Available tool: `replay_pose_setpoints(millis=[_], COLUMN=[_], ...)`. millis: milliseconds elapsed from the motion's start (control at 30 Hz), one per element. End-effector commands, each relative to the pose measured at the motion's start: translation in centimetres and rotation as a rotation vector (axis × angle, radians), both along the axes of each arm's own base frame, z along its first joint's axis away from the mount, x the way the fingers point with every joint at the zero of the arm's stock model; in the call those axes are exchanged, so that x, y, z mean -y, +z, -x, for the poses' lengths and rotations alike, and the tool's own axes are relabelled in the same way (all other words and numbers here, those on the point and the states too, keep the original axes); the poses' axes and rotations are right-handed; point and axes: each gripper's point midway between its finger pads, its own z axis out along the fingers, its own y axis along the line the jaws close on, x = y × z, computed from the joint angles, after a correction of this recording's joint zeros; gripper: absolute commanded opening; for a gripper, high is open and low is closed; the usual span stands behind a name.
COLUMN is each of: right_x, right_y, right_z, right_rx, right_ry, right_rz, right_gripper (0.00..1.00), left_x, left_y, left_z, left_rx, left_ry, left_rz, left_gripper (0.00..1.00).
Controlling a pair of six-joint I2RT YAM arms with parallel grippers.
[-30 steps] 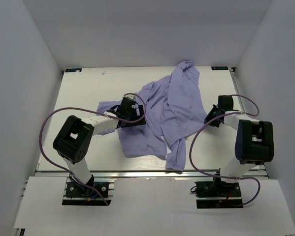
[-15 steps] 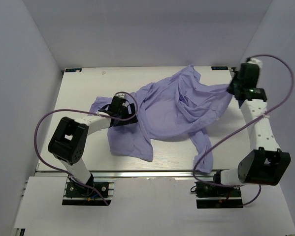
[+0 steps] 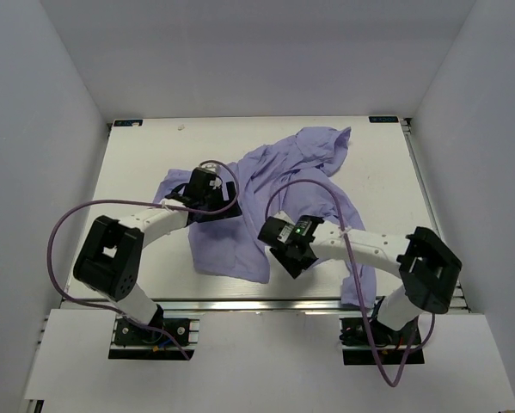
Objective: Zip up the jacket
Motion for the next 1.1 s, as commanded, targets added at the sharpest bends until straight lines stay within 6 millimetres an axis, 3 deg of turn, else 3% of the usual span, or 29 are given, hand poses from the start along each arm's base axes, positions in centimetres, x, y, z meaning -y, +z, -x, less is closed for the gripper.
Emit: replay_pose_setpoints(millis=[0, 100, 133, 167, 233, 367, 533, 633, 800, 933, 1067], right_x=[2.4, -1.0, -2.8, -3.2, -3.7, -4.1, -5.5, -5.8, -5.3, -4.3, -3.8], right_y=[2.3, 3.9, 4.9, 6.3, 8.4, 9.9, 8.0, 5.2, 2.2, -1.5, -3.1], right_z=[1.2, 3.4, 3.4, 3.9, 2.8, 0.5, -1.2, -3.0, -7.4, -9.4, -9.9], right_rx=[0.011, -0.070, -0.054, -0.042, 0.042, 0.073, 0.060, -0.002, 0.062, 0.074, 0.072], right_ry=[-0.068, 0.066, 0.110, 0.144, 0.126, 0.020, 0.068, 0.038, -0.065, -0.155, -0.182], right_rz=[-0.021, -0.309, -0.419, -0.511, -0.621, -0.738, -0.730, -0.668, -0.615, -0.528, -0.488], right_gripper=[0.85, 0.89, 0.89, 0.89, 0.89, 0.89, 0.85, 0.77, 0.58, 0.54, 0.43], left_x=[-0.4, -0.6, -0.6, -0.7, -0.5, -0.4, -0.6, -0.7, -0.6, -0.2, 0.0], left_y=[1.9, 2.2, 2.1, 2.1, 2.2, 2.2, 2.3, 2.7, 3.2, 3.9, 4.0], left_z=[0.4, 0.6, 0.6, 0.6, 0.8, 1.2, 1.6, 1.8, 2.3, 2.6, 2.8], left_rx=[0.038, 0.038, 0.037, 0.038, 0.037, 0.036, 0.036, 0.046, 0.060, 0.073, 0.074], left_ry=[0.011, 0.015, 0.017, 0.020, 0.016, 0.015, 0.025, 0.029, 0.032, 0.018, 0.010], left_rz=[0.009, 0.006, 0.003, 0.005, 0.017, 0.033, 0.043, 0.048, 0.079, 0.112, 0.130], left_gripper=[0.98, 0.98, 0.98, 0.98, 0.98, 0.98, 0.98, 0.98, 0.98, 0.98, 0.98])
